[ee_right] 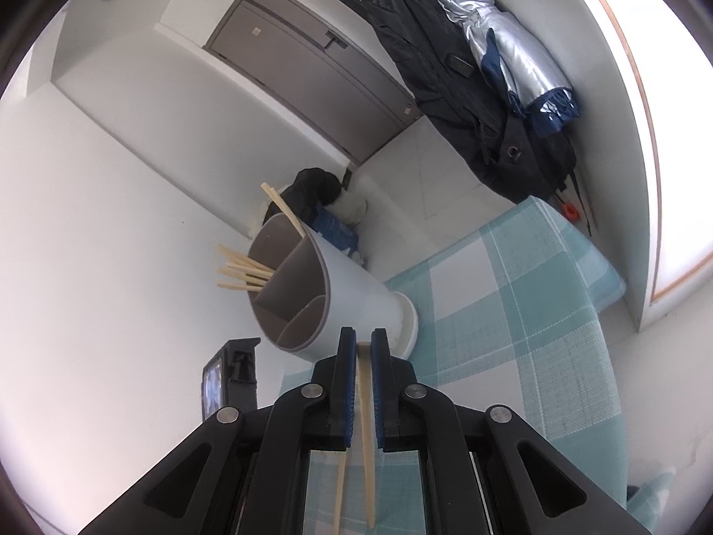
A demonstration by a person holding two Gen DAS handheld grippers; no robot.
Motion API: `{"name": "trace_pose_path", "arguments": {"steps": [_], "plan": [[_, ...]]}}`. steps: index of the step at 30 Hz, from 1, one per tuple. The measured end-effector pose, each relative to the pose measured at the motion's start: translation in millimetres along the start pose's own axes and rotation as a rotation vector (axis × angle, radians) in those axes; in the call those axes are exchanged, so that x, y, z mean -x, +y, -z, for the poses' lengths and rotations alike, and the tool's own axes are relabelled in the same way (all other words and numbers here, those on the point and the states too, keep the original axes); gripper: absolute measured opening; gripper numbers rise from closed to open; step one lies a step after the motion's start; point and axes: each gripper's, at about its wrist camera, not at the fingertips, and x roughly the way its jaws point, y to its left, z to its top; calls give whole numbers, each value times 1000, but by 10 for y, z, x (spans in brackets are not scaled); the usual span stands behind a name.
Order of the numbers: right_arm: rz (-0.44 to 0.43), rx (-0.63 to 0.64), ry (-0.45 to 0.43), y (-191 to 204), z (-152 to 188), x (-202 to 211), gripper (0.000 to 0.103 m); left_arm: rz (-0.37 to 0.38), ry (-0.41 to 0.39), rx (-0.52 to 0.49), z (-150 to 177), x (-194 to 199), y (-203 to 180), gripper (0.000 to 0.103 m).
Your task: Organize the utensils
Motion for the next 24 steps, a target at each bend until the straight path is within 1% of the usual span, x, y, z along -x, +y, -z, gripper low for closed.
{"name": "trace_pose_path", "arguments": {"steps": [2, 5, 7, 10, 12, 15, 17, 18, 21, 24], "plan": [[1, 18, -7, 44, 2, 14, 6, 33, -56, -23, 16, 149, 6, 1], [8, 62, -17, 143, 33, 32, 6, 52, -138, -52, 75, 393, -27, 1], [11, 92, -20, 210, 61, 40, 6, 97, -204, -48, 106, 607, -3, 1], [27, 143, -25, 312, 113, 61, 6, 138, -309, -28, 151, 915, 68, 1], [39, 179, -28, 389, 160, 84, 6, 168, -362, -22, 200, 1101, 80, 1], [37, 218, -36, 512, 214, 145, 6, 196, -441, -38, 242, 1317, 105, 1], [33, 262, -44, 628, 252, 182, 6, 184, -513, -66, 351, 1464, 122, 1], [35, 287, -46, 685, 269, 188, 6, 189, -520, -82, 284, 1423, 137, 1], [47, 370, -55, 873, 344, 181, 6, 174, -543, -139, 317, 1454, 141, 1], [62, 414, -59, 1005, 418, 151, 6, 187, -546, -140, 329, 1506, 153, 1]]}}
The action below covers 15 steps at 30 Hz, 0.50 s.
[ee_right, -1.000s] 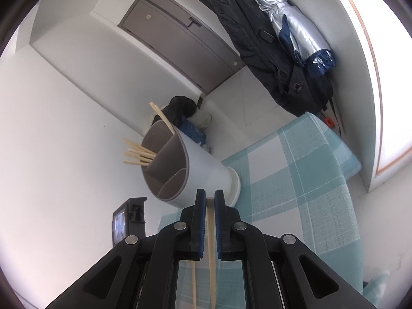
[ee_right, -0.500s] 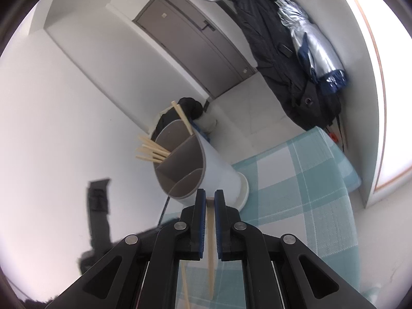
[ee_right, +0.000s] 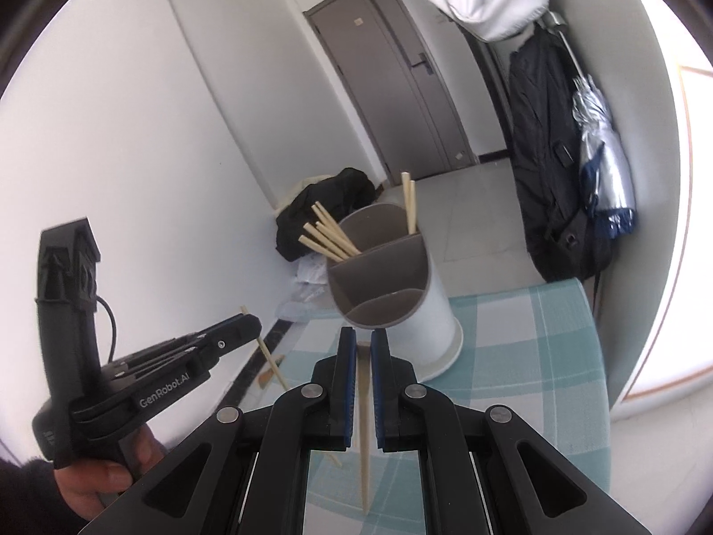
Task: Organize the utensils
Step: 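Lower the held chopstick into the white holder with the right gripper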
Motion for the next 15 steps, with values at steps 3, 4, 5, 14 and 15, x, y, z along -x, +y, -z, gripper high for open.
{"name": "trace_pose_path", "arguments": {"steps": [3, 4, 5, 14, 15], "plan": [[8, 17, -4, 95, 5, -13, 6, 12, 18, 27, -18, 50, 61, 1], [10, 24, -3, 121, 0, -19, 6, 5, 35, 29, -22, 44, 62, 1], [12, 28, -4, 138, -9, -25, 6, 6, 40, 29, -18, 67, 55, 1], [22, 92, -5, 340, -135, -34, 6, 33, 66, 29, -67, 168, 92, 1], [26, 100, -6, 353, -143, -34, 6, 34, 66, 23, -80, 185, 86, 1]]}}
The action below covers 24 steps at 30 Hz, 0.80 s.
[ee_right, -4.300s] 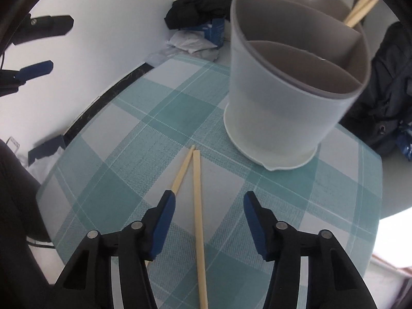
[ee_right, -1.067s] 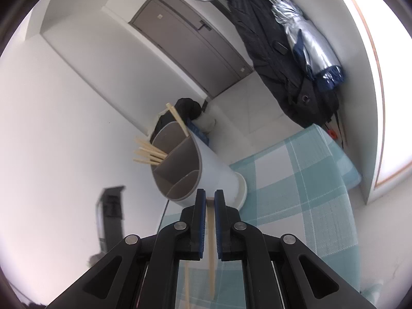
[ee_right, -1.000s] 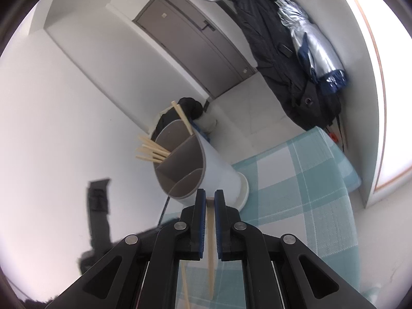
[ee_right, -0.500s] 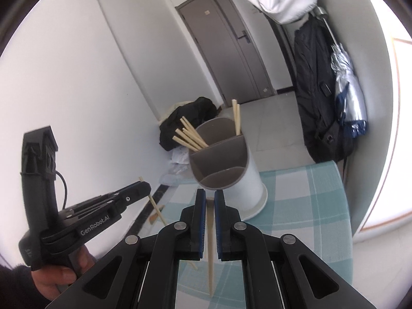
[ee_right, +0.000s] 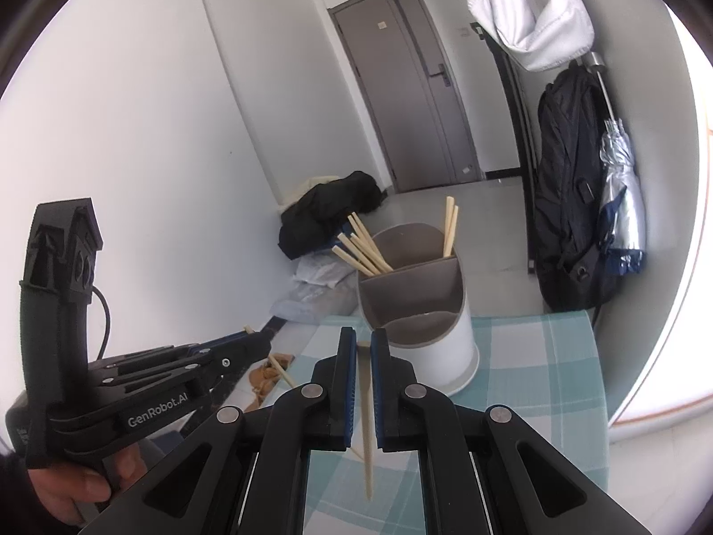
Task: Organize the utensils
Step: 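Lower the held chopstick into the white holder with the right gripper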
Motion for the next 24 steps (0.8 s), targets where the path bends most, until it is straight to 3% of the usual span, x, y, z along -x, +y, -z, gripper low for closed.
{"name": "trace_pose_path", "arguments": {"steps": [8, 12, 24], "plan": [[22, 10, -14, -7, -94, 42, 6, 25, 34, -62, -112, 123, -93, 1], [19, -26, -16, -99, -194, 29, 6, 39, 60, -41, -203, 153, -96, 1], [-2, -8, -59, -128, -736, 67, 6, 78, 33, -30, -716, 296, -149, 1]]}}
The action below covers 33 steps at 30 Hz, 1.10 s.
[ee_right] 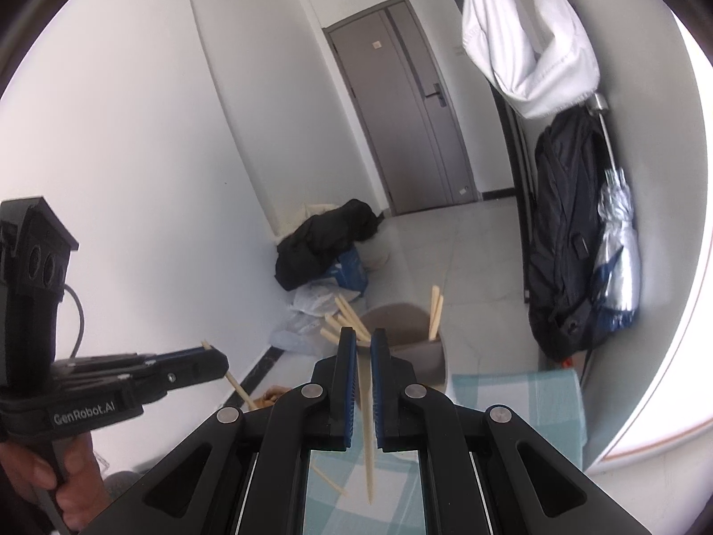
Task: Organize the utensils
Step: 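Lower the held chopstick into the white holder with the right gripper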
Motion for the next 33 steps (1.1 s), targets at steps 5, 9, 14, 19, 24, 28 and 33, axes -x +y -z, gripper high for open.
{"name": "trace_pose_path", "arguments": {"steps": [5, 9, 14, 19, 24, 28, 33], "plan": [[-6, 43, -35, 65, -376, 8, 6, 18, -17, -5, -351, 39, -37, 1], [-7, 68, -70, 105, -707, 0, 6, 33, -46, -12, -593, 63, -68, 1], [-4, 119, -97, 148, -1061, -104, 6, 49, -86, 0, -891, 22, -44, 1], [2, 147, -99, 126, -1256, -311, 6, 71, -93, 39, -1068, -124, 44, 1], [8, 143, -80, 44, -1331, -564, 6, 56, -94, 44, -1165, -311, 136, 1], [6, 143, -61, -15, -1307, -746, 6, 52, -99, 51, -1155, -488, 269, 1], [2, 152, -56, -71, -1262, -934, 6, 24, -58, 92, -1047, -803, 464, 1]]}}
